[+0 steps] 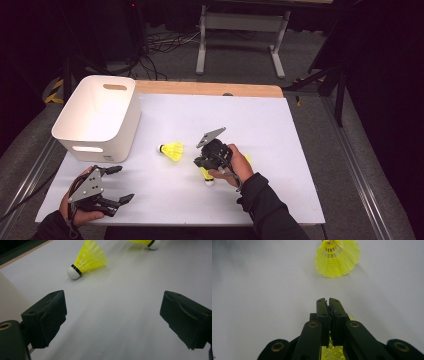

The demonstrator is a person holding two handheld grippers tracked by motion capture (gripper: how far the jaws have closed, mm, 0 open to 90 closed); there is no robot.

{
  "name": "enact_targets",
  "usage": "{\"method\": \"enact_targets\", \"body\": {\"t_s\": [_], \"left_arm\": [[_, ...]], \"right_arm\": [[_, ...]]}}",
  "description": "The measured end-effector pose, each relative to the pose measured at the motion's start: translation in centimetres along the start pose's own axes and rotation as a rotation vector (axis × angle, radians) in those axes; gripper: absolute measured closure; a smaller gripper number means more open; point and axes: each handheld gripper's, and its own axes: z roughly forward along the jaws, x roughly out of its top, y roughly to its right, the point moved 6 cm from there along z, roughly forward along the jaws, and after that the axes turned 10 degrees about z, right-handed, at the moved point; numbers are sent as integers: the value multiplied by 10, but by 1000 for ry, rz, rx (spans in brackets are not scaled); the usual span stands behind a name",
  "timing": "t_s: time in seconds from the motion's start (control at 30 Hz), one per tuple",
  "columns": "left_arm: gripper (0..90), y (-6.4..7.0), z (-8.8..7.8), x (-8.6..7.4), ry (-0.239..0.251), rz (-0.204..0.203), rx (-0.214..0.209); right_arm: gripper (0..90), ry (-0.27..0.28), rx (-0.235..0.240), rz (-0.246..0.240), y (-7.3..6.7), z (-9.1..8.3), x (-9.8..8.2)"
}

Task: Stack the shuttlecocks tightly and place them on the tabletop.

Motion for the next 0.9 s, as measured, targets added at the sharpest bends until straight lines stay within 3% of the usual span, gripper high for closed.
{"method": "enact_targets", "body": {"t_s": [0.13, 0.3, 0.4, 0.47, 0.6, 0.73, 0.9], "left_arm": [[78, 0, -1, 1, 5, -2, -2], [78, 0, -2, 1, 13, -2, 2], [78, 0, -2, 1, 10, -2, 2], [77, 1, -2, 1, 8, 3, 4], [78, 1, -2, 1, 12, -1, 2], [79, 1, -2, 1, 11, -1, 2], [79, 2, -1, 1, 5, 3, 4]], "right_arm": [[888, 38, 3, -11, -8, -3, 8], [889, 163, 16, 8, -20, -8, 20], [889, 233, 19, 33, -26, -2, 23], [888, 282, 48, 50, -32, 4, 23], [868, 346, 50, 69, -38, 14, 13], [836, 366, 46, 102, -33, 11, 1], [767, 345, 54, 106, -28, 1, -11]]}}
